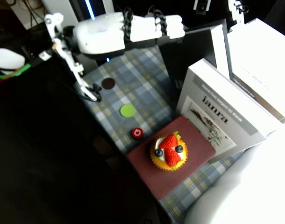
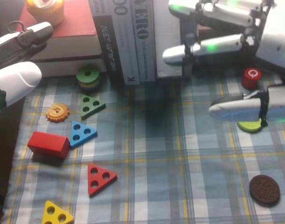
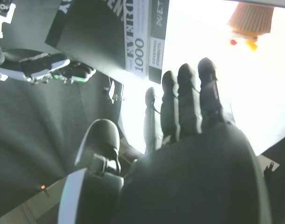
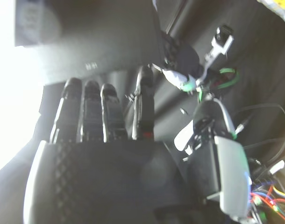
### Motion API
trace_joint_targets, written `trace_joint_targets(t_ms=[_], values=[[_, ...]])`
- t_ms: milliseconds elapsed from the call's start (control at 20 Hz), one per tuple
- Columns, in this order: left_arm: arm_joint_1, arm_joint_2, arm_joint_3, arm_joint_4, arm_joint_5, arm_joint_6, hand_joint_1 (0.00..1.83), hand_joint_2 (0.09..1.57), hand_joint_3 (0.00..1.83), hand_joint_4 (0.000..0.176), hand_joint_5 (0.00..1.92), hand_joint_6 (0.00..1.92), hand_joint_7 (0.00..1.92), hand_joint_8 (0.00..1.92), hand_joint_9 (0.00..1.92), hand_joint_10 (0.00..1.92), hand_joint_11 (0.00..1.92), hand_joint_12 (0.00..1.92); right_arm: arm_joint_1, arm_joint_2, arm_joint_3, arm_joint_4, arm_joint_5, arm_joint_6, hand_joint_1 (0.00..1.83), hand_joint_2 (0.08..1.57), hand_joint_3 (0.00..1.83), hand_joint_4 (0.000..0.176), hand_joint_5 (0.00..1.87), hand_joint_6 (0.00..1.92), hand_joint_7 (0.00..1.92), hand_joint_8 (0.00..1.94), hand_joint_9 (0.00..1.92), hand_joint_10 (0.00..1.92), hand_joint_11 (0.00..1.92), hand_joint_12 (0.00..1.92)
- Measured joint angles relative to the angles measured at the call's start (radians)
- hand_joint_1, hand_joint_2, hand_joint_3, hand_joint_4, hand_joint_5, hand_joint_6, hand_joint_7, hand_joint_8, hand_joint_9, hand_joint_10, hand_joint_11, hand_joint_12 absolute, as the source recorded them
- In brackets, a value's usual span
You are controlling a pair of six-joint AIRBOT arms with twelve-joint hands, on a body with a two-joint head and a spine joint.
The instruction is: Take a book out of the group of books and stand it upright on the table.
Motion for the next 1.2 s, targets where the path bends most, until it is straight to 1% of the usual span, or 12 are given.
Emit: trace_joint_targets(t_ms=[250,300,350,450,600,650,700,800,950,1000,1050,1200], values=[[0.014,0.0,-0.005,-0.007,-0.01,0.0,0.13,1.4,0.0,0.117,0.3,0.0,0.3,0.0,0.21,0.0,0.0,0.36,-0.055,0.037,-0.037,-0.043,0.079,0.047,0.64,1.16,0.0,0.048,0.11,0.01,0.0,0.0,0.0,0.0,0.0,0.0],[0.017,0.0,-0.005,-0.009,-0.01,-0.002,0.13,1.39,0.0,0.121,0.3,0.0,0.29,0.0,0.2,0.0,0.0,0.39,-0.067,0.038,-0.042,-0.058,0.095,0.058,0.65,1.15,0.0,0.05,0.1,0.0,0.0,0.0,0.0,0.0,0.0,0.0],[0.021,0.0,-0.006,-0.01,-0.013,-0.003,0.14,1.39,0.0,0.127,0.3,0.0,0.29,0.0,0.2,0.0,0.0,0.42,-0.079,0.038,-0.046,-0.064,0.098,0.067,0.21,1.19,0.01,0.151,0.05,0.01,0.0,0.0,0.0,0.0,0.0,0.0],[0.023,0.0,-0.006,-0.017,-0.014,-0.007,0.16,1.38,0.0,0.138,0.32,0.0,0.3,0.0,0.2,0.0,0.0,0.44,-0.095,0.042,-0.049,-0.074,0.103,0.078,0.02,1.37,0.05,0.076,0.35,0.17,0.02,0.0,0.0,0.0,0.0,0.0],[0.033,0.0,-0.009,-0.017,-0.016,-0.01,0.12,1.37,0.0,0.151,0.3,0.0,0.29,0.0,0.18,0.0,0.0,0.36,-0.118,0.065,-0.056,-0.064,0.152,0.089,0.0,1.45,0.01,0.102,0.25,0.16,0.16,0.0,0.06,0.02,0.0,0.0],[0.036,0.0,-0.011,-0.02,-0.015,-0.011,0.09,1.38,0.0,0.148,0.27,0.01,0.28,0.0,0.17,0.0,0.0,0.29,-0.122,0.08,-0.062,-0.062,0.177,0.087,0.0,1.39,0.0,0.109,0.17,0.29,0.32,0.0,0.28,0.18,0.0,1.01],[0.039,0.0,-0.011,-0.019,-0.016,-0.012,0.07,1.39,0.0,0.134,0.27,0.0,0.28,0.0,0.17,0.0,0.0,0.24,-0.122,0.091,-0.066,-0.057,0.212,0.077,0.0,1.37,0.0,0.04,0.25,0.45,0.42,0.01,0.27,0.43,0.0,1.43],[0.045,-0.002,-0.012,-0.02,-0.026,-0.019,0.12,1.4,0.0,0.144,0.27,0.0,0.28,0.0,0.16,0.0,0.0,0.15,-0.14,0.104,-0.074,-0.002,0.317,0.032,0.0,1.37,0.0,0.0,0.21,0.55,0.45,0.01,0.25,0.48,0.0,1.37],[0.052,-0.004,-0.012,-0.024,-0.071,-0.042,0.24,1.43,0.0,0.062,0.19,0.0,0.26,0.0,0.21,0.0,0.01,0.4,-0.187,0.104,-0.074,0.093,0.4,-0.027,0.0,1.38,0.0,0.0,0.2,0.57,0.46,0.0,0.25,0.48,0.0,1.36],[0.056,-0.004,-0.012,-0.024,-0.093,-0.05,0.23,1.37,0.0,0.088,0.07,0.0,0.18,0.0,0.14,0.0,0.0,0.27,-0.205,0.098,-0.072,0.15,0.423,-0.041,0.0,1.38,0.0,0.0,0.2,0.57,0.46,0.0,0.25,0.48,0.0,1.36],[0.056,-0.004,-0.011,-0.023,-0.117,-0.061,0.37,1.34,0.0,0.002,0.09,0.01,0.25,0.01,0.22,0.01,0.0,0.37,-0.222,0.084,-0.061,0.21,0.45,-0.045,0.0,1.38,0.0,0.0,0.2,0.57,0.46,0.0,0.25,0.48,0.0,1.36],[0.049,-0.014,0.015,-0.02,-0.201,-0.109,0.19,1.39,0.0,0.0,0.05,0.0,0.33,0.0,0.34,0.0,0.06,0.49,-0.272,0.036,-0.016,0.383,0.483,-0.049,0.0,1.38,0.0,0.0,0.2,0.57,0.46,0.0,0.25,0.48,0.0,1.36]])
